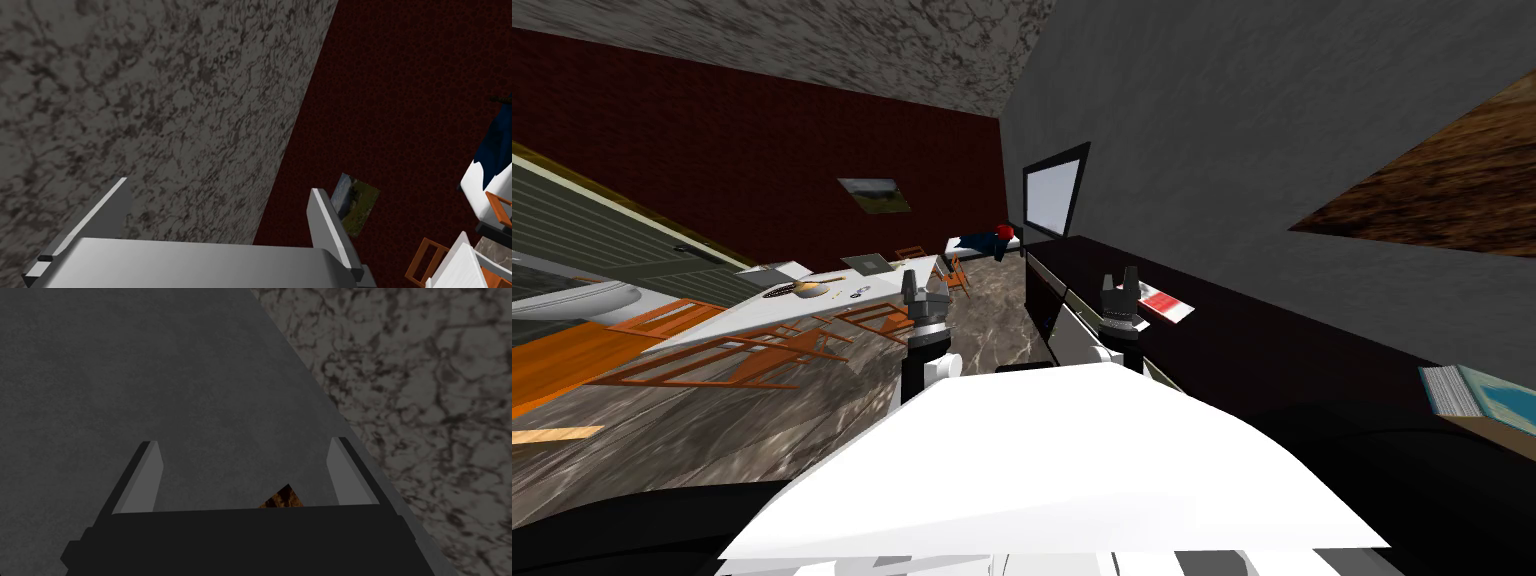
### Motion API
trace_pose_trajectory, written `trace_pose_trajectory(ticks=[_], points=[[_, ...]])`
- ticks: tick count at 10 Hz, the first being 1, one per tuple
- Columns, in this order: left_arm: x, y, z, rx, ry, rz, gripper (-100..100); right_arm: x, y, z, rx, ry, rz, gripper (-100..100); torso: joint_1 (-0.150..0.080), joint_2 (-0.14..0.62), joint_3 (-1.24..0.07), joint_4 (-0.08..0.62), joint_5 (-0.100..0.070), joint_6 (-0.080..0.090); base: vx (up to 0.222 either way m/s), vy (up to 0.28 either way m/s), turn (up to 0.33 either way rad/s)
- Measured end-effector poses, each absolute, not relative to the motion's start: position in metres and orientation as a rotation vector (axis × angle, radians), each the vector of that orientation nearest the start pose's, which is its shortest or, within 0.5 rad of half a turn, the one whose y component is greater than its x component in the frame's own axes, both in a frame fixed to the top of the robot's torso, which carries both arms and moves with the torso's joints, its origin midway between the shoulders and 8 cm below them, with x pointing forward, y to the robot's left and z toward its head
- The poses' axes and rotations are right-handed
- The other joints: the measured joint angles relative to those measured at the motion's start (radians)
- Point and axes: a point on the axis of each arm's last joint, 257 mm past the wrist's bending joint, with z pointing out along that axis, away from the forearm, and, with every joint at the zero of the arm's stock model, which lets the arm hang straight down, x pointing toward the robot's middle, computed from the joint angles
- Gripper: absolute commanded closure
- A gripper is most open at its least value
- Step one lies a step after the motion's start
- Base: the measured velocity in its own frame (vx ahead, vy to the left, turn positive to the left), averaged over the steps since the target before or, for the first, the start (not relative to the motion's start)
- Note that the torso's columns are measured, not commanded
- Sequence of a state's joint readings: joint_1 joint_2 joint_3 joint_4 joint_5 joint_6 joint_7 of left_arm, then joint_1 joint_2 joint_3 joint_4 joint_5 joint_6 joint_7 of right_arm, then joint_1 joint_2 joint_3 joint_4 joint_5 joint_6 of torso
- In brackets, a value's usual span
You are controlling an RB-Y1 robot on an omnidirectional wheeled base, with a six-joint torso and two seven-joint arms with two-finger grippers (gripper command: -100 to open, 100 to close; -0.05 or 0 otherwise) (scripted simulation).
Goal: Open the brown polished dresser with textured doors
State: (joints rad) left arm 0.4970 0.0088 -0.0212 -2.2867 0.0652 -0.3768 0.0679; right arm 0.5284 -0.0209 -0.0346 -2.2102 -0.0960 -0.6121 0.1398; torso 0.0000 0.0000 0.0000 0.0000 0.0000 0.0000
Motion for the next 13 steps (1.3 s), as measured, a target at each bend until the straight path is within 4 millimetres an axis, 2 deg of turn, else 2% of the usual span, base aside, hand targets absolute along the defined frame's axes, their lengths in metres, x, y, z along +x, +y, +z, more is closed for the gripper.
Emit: trace_pose_trajectory(ticks=[2,9,10,11,13], points=[[0.3629,0.2806,0.0038,-0.816,0.638,-1.403,0,0.331,-0.3054,0.0068,0.636,0.588,1.184,0,0.0,0.104,-0.209,0.105,0.0,0.0,0.0,0.0,0.0],[0.3628,0.2806,0.004,-0.816,0.638,-1.403,0,0.331,-0.3054,0.0069,0.635,0.587,1.184,0,0.0,0.618,-1.234,0.617,0.0,0.0,0.0,0.0,0.0],[0.3628,0.2806,0.004,-0.816,0.638,-1.403,0,0.331,-0.3054,0.0069,0.635,0.587,1.184,-100,0.0,0.691,-1.382,0.691,0.0,0.0,0.018,0.013,-0.004],[0.3629,0.2806,0.0037,-0.816,0.638,-1.403,0,0.3312,-0.3041,0.0051,0.621,0.611,1.176,-100,0.001,0.725,-1.451,0.724,0.0,0.0,0.03,0.031,-0.008],[0.3629,0.2806,0.0037,-0.816,0.638,-1.403,0,0.3342,-0.3015,0.0004,0.577,0.676,1.139,-100,0.001,0.736,-1.476,0.736,0.0,0.0,0.034,0.048,-0.011]])
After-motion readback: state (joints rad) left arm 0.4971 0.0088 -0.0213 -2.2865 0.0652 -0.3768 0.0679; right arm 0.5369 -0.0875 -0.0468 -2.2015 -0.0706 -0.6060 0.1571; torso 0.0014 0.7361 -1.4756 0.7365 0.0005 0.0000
